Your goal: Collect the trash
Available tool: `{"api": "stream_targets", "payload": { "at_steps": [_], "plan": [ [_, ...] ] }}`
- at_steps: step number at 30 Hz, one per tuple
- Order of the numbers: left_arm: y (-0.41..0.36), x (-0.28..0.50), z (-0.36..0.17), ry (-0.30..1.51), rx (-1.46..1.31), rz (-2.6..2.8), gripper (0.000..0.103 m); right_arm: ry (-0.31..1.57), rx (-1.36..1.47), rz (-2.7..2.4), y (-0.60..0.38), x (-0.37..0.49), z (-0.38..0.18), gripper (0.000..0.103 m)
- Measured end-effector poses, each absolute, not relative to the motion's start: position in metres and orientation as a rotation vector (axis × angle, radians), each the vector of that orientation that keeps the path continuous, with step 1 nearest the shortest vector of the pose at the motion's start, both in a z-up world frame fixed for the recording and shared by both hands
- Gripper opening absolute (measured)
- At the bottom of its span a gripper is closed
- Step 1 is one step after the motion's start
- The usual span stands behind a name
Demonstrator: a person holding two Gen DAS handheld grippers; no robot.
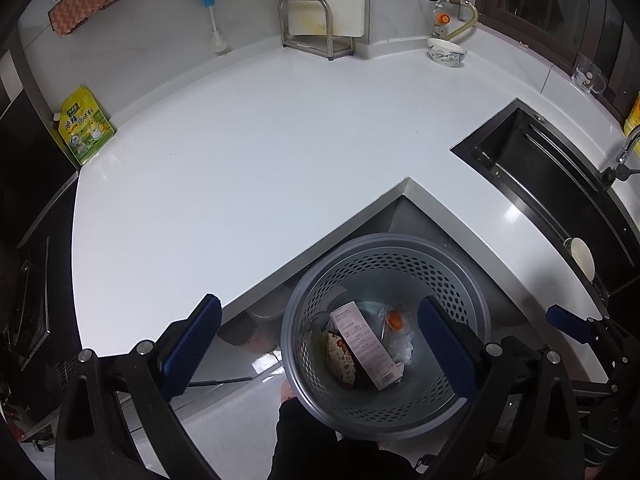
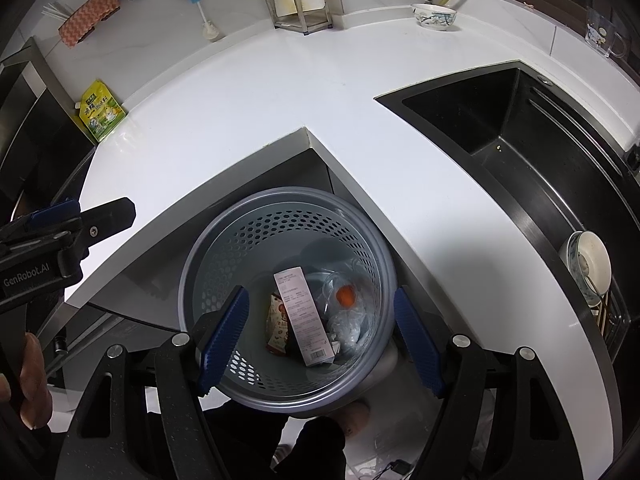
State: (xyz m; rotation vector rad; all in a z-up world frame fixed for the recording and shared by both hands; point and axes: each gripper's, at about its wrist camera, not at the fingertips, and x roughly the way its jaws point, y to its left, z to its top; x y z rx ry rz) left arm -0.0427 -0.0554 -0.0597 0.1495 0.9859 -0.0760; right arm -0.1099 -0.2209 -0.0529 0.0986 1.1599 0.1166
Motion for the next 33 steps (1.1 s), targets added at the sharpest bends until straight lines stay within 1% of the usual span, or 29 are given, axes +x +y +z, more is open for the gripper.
{"api": "stream_targets", "payload": {
  "at_steps": [33],
  "plan": [
    [-0.0522,-0.0437,-0.0648,0.99,0.154,-0.07,0.097,1.144,0.099,0.104,-0.2195,-0.1097,-0.0479,0.072]
  ]
}}
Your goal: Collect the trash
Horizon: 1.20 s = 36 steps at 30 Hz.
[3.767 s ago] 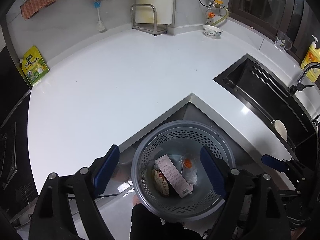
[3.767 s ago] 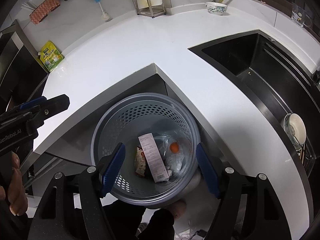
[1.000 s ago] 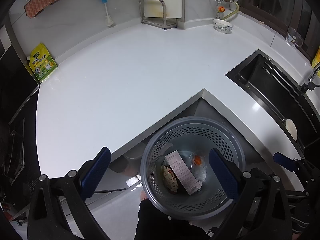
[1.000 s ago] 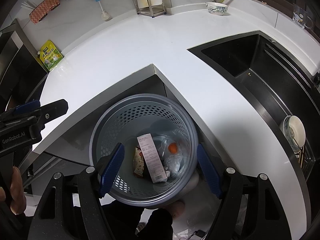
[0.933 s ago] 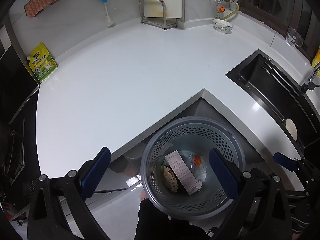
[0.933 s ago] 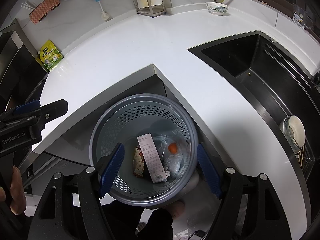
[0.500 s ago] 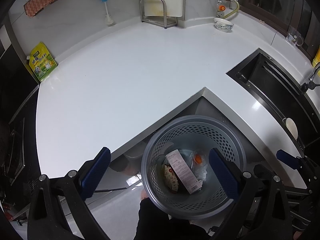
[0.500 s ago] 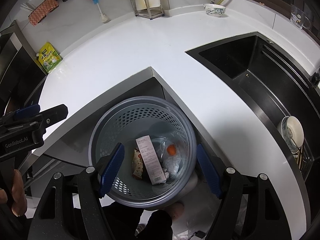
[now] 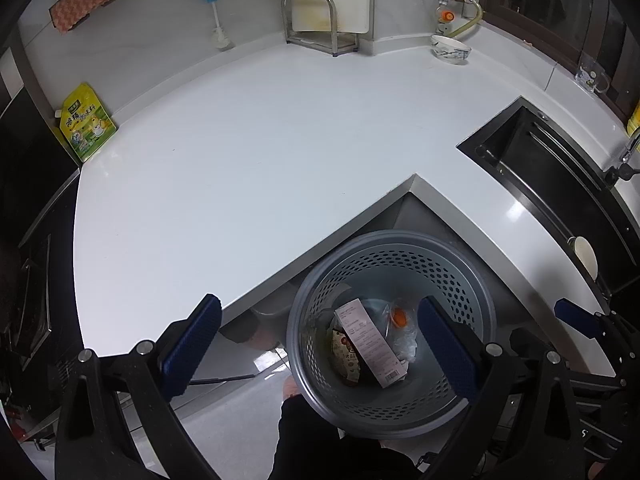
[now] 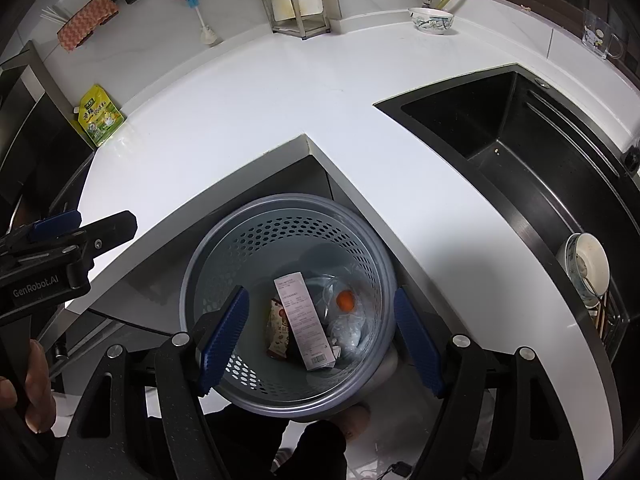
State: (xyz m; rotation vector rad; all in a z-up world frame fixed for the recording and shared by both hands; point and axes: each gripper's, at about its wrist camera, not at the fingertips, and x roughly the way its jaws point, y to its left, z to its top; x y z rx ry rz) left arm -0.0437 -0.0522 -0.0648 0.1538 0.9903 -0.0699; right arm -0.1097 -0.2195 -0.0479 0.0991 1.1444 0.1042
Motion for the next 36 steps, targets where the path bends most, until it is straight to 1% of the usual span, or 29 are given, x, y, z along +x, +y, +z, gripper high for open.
{"api": "stream_targets", "payload": {
  "at_steps": [36],
  "plan": [
    [-0.0492,-0.0385,-0.0677,0.987,0.176,-0.071,0.097,1.149,0.102,0.099,-0.2166,-0.1076,-0.05,0.072]
  ]
}}
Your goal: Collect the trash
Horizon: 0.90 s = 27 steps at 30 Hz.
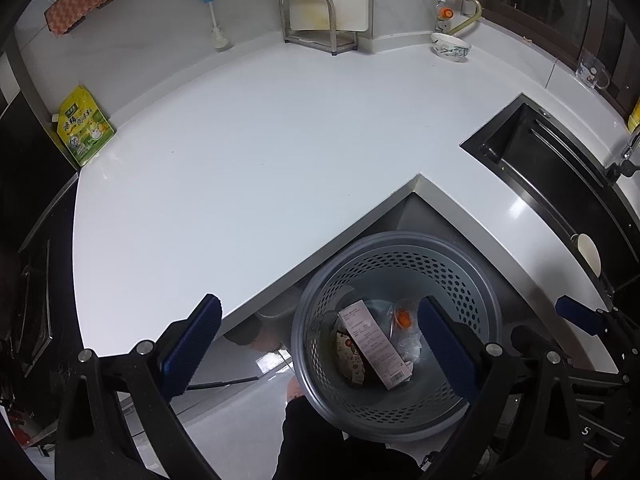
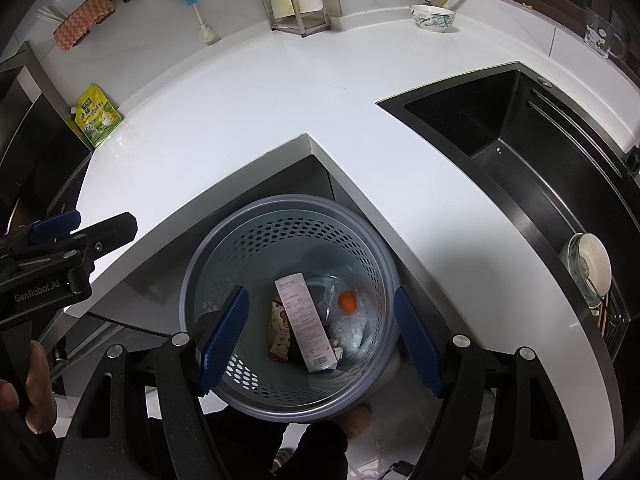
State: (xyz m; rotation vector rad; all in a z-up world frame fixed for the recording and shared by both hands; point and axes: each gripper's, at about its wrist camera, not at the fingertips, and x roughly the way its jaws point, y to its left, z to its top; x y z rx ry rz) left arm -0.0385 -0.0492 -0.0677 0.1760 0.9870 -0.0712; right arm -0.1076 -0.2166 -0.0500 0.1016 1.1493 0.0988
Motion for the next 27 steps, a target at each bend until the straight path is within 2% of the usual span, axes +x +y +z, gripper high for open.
{"api": "stream_targets", "payload": {
  "at_steps": [27],
  "plan": [
    [-0.0494,-0.0375,-0.0684,0.993,0.178,-0.068,0.097,1.148,0.099,0.098,-0.2159,-0.1072,-0.0506,0.072]
  ]
}}
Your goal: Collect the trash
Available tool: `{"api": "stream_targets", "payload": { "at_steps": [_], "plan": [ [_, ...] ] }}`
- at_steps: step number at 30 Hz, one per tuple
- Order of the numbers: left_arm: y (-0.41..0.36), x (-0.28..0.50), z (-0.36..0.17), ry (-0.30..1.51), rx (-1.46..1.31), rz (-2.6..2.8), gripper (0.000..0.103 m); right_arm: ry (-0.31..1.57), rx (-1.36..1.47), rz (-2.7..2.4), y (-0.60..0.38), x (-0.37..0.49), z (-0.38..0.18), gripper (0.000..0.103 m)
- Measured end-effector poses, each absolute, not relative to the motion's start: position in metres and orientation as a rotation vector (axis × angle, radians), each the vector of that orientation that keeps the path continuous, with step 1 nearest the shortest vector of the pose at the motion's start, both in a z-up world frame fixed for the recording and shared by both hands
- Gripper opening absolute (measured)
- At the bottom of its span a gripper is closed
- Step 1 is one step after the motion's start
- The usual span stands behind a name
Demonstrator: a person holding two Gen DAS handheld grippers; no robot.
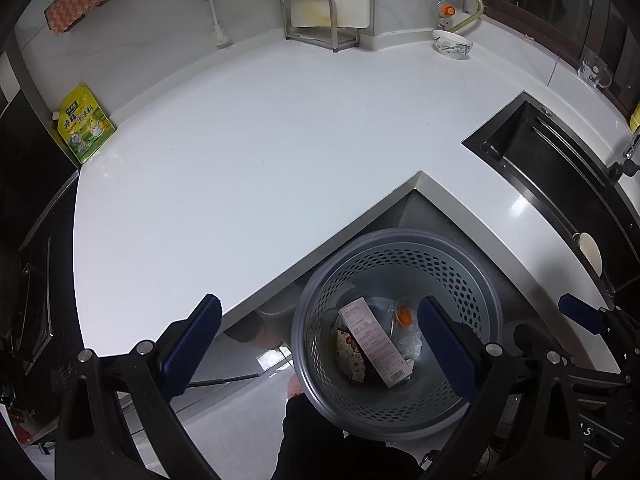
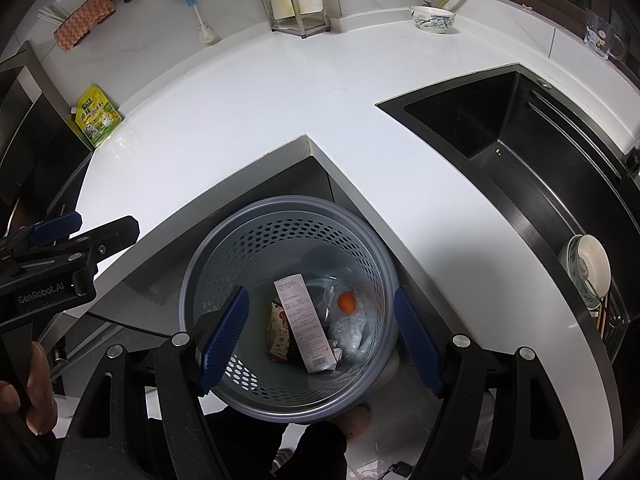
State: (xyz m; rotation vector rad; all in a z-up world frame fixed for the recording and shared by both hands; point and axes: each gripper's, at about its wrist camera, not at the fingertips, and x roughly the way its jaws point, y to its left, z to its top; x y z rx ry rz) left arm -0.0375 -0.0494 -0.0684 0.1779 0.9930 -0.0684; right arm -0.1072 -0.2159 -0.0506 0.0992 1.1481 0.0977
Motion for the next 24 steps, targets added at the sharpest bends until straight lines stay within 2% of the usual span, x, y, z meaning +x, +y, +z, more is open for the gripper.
{"api": "stream_targets", "payload": {
  "at_steps": [24],
  "plan": [
    [-0.0508,-0.038,-0.0701,0.989,0.183,-0.064,0.097,1.148,0.1,0.097,-0.2155,-0.1064,-0.0509,0.072]
  ]
}}
